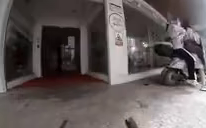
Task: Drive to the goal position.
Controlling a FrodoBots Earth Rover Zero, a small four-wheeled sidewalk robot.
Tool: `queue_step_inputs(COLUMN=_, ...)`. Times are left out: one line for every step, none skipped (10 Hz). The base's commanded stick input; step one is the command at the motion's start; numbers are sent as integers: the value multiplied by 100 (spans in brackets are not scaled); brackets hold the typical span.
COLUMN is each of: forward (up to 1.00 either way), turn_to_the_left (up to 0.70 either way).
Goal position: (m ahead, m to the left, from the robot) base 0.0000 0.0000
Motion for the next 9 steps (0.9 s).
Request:
queue_step_inputs(forward=70, turn_to_the_left=0)
queue_step_inputs(forward=70, turn_to_the_left=0)
queue_step_inputs(forward=70, turn_to_the_left=0)
queue_step_inputs(forward=70, turn_to_the_left=0)
queue_step_inputs(forward=70, turn_to_the_left=0)
queue_step_inputs(forward=70, turn_to_the_left=0)
queue_step_inputs(forward=70, turn_to_the_left=0)
queue_step_inputs(forward=70, turn_to_the_left=0)
queue_step_inputs(forward=70, turn_to_the_left=0)
